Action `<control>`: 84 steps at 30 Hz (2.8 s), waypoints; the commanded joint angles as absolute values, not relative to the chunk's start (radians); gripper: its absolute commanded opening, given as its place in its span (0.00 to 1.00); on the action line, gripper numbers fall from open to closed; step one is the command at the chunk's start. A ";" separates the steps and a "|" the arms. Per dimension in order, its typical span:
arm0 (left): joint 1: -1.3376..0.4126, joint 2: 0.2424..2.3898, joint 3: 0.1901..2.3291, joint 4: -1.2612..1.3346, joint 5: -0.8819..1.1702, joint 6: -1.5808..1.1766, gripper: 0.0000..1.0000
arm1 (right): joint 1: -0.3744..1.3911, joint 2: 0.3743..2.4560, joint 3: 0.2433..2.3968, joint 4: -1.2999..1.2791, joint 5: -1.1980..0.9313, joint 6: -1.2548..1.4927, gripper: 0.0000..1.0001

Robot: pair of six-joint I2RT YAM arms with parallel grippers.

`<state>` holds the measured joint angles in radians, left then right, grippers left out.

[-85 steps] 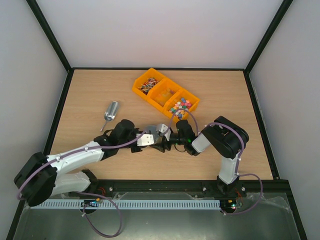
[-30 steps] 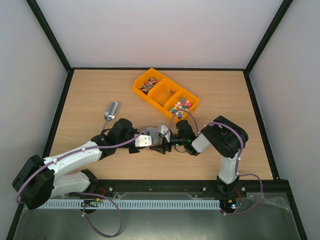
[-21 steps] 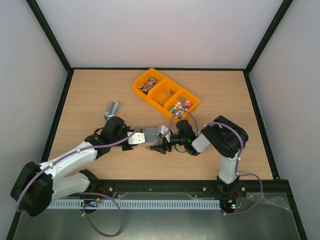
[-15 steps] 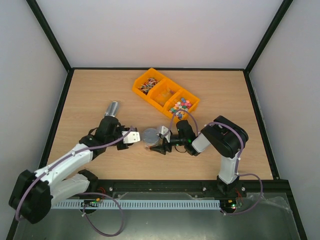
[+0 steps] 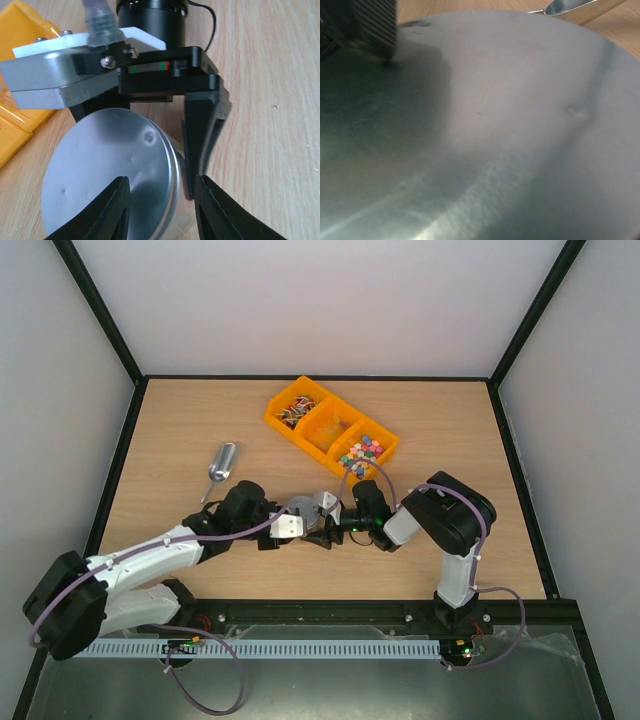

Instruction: Pack the candies

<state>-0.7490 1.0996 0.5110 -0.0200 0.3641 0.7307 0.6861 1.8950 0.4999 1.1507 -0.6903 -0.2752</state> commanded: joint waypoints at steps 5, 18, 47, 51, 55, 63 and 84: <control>-0.764 1.176 0.537 0.102 0.293 0.707 0.30 | 0.690 1.914 0.487 1.115 -0.707 -0.277 0.46; -0.606 1.090 0.482 -0.051 0.299 0.825 0.18 | 0.688 1.908 0.478 1.088 -0.754 -0.345 0.44; -0.762 1.177 0.547 0.091 0.331 0.709 0.32 | 0.689 1.909 0.479 1.114 -0.716 -0.289 0.45; -0.719 1.155 0.514 0.068 0.298 0.756 0.27 | 0.689 1.900 0.469 1.096 -0.733 -0.329 0.44; -0.652 1.137 0.506 0.014 0.300 0.792 0.24 | 0.687 1.901 0.468 1.085 -0.740 -0.342 0.44; -0.530 1.113 0.475 -0.039 0.289 0.882 0.24 | 0.683 1.903 0.471 1.086 -0.751 -0.341 0.44; -0.765 1.217 0.547 0.169 0.343 0.670 0.37 | 0.681 1.905 0.479 1.098 -0.726 -0.296 0.45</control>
<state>-0.7506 1.1667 0.5159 0.0616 0.3763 0.7250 0.6754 1.8965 0.4988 1.1511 -0.7010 -0.2909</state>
